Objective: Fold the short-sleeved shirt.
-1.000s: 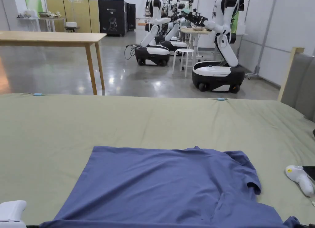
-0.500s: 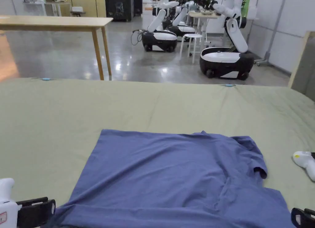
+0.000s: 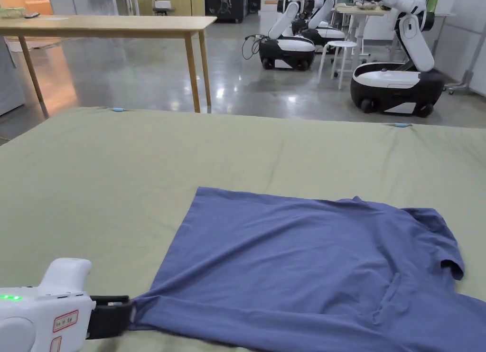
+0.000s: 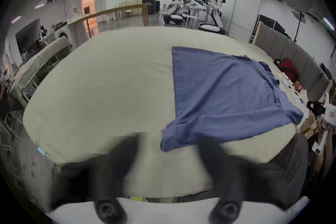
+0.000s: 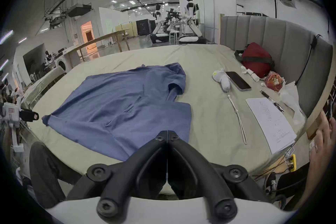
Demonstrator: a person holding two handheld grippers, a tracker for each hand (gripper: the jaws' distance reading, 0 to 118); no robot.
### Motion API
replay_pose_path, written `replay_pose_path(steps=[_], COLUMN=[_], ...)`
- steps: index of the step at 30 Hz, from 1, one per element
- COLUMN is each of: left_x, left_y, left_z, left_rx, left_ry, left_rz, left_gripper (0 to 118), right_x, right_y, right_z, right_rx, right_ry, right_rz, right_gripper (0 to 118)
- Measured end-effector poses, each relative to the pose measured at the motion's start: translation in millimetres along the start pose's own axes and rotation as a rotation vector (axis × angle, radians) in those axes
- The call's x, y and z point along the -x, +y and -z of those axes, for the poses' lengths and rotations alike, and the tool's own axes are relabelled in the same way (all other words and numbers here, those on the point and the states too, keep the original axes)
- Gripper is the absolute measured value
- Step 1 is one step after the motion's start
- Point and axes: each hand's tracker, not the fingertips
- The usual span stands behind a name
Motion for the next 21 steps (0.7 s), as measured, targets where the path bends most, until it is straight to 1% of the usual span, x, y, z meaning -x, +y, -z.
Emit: replay_pose_path(steps=[1,2,4,6,7,9,10,11,14,16,17,18,20,21], left_x=[0,-1,-1,-3,-4,-9,-11,-12,-14,-15,-15,-16,-17,-16], left_y=[-2,-2,2,4,5,6,7,7,7,7,8,9,10,11], left_z=[5,4,15,26,33,39,43,44,40,36,34,33,30,30], left_rx=[-0.006,-0.026,-0.004,0.004,0.019,0.034,0.06,0.059,0.058,0.06,0.057,0.059,0.055,0.055], left_ry=[0.005,-0.002,0.008,0.018,0.024,0.029,0.026,0.026,-0.006,-0.021,-0.018,-0.015,-0.015,-0.016], left_rz=[0.0,0.0,0.002,0.018,0.031,0.052,0.07,0.075,0.063,0.053,0.053,0.057,0.062,0.061], left_gripper=[117,112,112,109,103,69,43,12,6,6,6,6,6,6], right_x=[1,-1,-8,-9,-10,-12,-14,-20,-24,-22,-22,-22,-18,-16], right_y=[0,0,-1,-2,-4,-8,-11,-13,-15,-17,-16,-16,-16,-17], right_z=[1,1,3,7,7,10,12,15,17,15,15,15,19,18], right_rx=[0.002,0.005,0.02,0.033,0.046,0.064,0.072,0.082,0.1,0.105,0.104,0.109,0.145,0.132], right_ry=[-0.001,0.0,0.003,0.0,-0.001,-0.003,0.0,0.0,0.001,0.01,0.022,0.031,0.06,0.068], right_rz=[0.0,0.001,0.004,0.002,0.001,0.011,0.021,0.032,0.035,0.035,0.04,0.05,0.057,0.049], right_gripper=[1,1,1,1,1,1,1,1,2,10,10,36,113,118])
